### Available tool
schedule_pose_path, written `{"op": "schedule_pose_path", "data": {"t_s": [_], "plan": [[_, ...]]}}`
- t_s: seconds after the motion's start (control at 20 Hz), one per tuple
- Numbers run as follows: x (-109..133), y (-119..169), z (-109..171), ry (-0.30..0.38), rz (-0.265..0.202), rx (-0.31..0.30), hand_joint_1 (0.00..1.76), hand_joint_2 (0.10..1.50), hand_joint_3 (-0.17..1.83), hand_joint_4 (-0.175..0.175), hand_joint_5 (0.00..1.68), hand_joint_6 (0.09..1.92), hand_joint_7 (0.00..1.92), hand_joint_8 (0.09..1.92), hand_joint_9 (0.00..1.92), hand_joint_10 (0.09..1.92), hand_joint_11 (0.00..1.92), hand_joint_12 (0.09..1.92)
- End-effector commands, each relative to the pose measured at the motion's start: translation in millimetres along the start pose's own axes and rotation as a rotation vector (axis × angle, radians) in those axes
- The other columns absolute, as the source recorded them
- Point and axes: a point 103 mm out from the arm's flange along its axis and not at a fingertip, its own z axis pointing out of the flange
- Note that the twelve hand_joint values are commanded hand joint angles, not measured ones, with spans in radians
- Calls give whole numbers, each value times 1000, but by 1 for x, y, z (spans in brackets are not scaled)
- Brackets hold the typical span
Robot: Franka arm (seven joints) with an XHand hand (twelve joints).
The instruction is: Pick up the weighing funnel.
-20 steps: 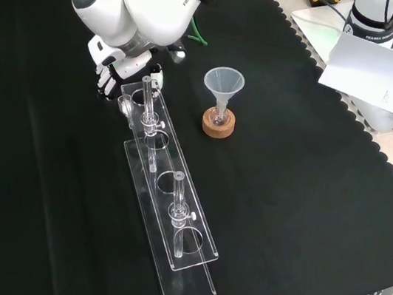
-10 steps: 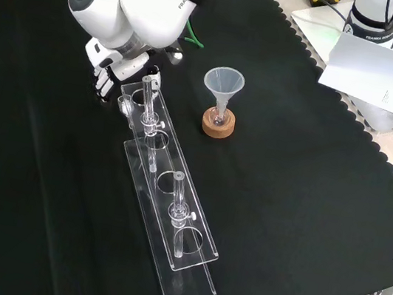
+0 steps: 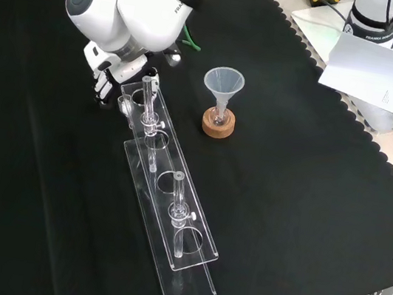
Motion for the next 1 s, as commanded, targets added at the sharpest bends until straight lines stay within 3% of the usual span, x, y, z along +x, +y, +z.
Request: {"op": "schedule_pose_path", "data": {"t_s": [0.05,0.75,1.0], "plan": [[-2,2,4,2,1,-15,958,579,582,8,547,584,383,666,686,553,517,1243],[-5,11,10,-12,8,-37,993,593,600,6,568,620,403,666,716,527,578,1201],[-6,12,10,-3,4,-46,992,608,609,26,688,670,424,672,733,526,590,1198]]}}
